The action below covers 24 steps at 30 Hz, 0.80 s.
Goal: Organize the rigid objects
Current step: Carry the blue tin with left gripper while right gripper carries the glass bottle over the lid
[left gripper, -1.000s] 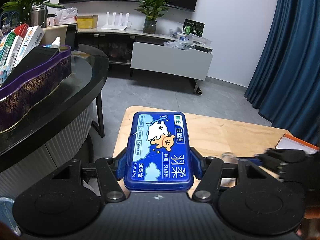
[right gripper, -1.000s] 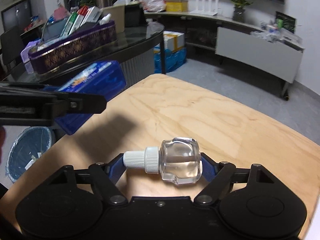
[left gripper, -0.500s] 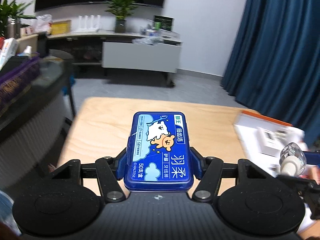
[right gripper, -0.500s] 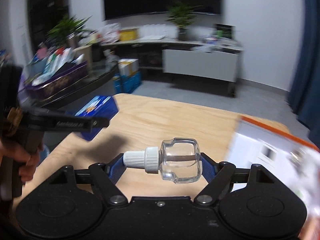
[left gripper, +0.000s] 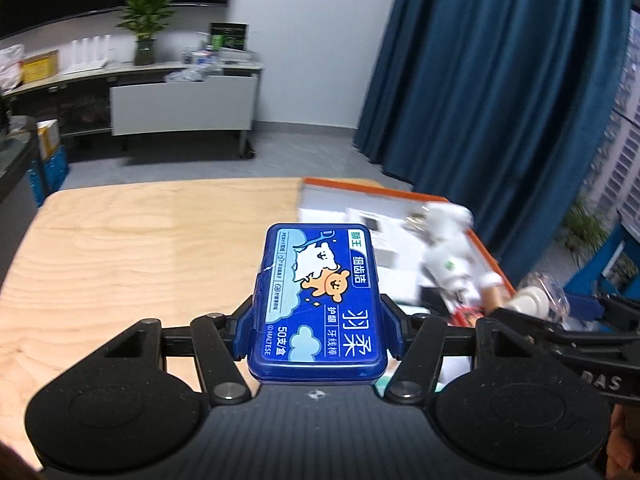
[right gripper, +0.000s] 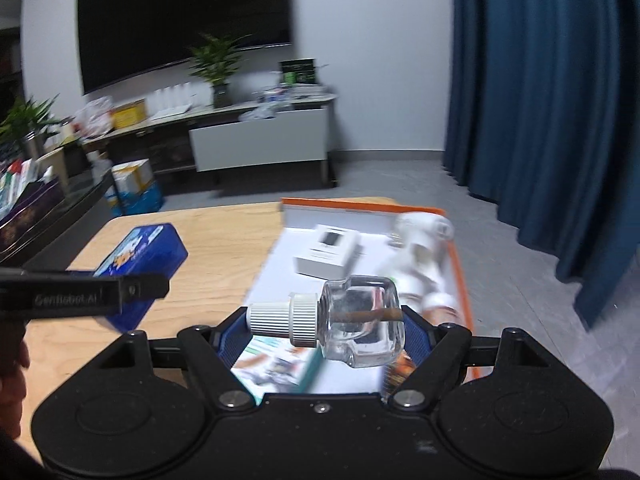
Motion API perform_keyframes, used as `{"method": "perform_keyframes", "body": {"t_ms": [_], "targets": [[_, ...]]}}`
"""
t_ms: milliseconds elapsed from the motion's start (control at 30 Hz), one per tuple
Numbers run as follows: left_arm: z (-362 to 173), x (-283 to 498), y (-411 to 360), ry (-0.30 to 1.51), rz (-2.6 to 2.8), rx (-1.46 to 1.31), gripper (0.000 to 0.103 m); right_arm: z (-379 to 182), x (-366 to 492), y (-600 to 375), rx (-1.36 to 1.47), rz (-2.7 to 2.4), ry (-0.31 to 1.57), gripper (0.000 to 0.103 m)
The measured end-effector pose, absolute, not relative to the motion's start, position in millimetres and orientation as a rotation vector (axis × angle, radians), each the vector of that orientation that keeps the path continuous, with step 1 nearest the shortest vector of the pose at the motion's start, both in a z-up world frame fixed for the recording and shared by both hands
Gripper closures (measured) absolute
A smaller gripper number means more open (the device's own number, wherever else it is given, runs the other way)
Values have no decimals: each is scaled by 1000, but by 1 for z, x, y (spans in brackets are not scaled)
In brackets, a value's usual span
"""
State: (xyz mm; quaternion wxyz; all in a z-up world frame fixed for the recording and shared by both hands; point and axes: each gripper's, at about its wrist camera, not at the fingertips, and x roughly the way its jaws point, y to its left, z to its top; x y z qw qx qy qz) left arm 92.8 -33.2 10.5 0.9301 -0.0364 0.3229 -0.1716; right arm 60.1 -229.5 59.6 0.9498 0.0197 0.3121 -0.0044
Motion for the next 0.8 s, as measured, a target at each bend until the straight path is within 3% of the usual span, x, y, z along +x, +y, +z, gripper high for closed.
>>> {"method": "perform_keyframes", "body": {"t_ms": [800], "targets": [[6,96,-96,672,-463,8,41,71,66,-288,109,-110,551,11]]}}
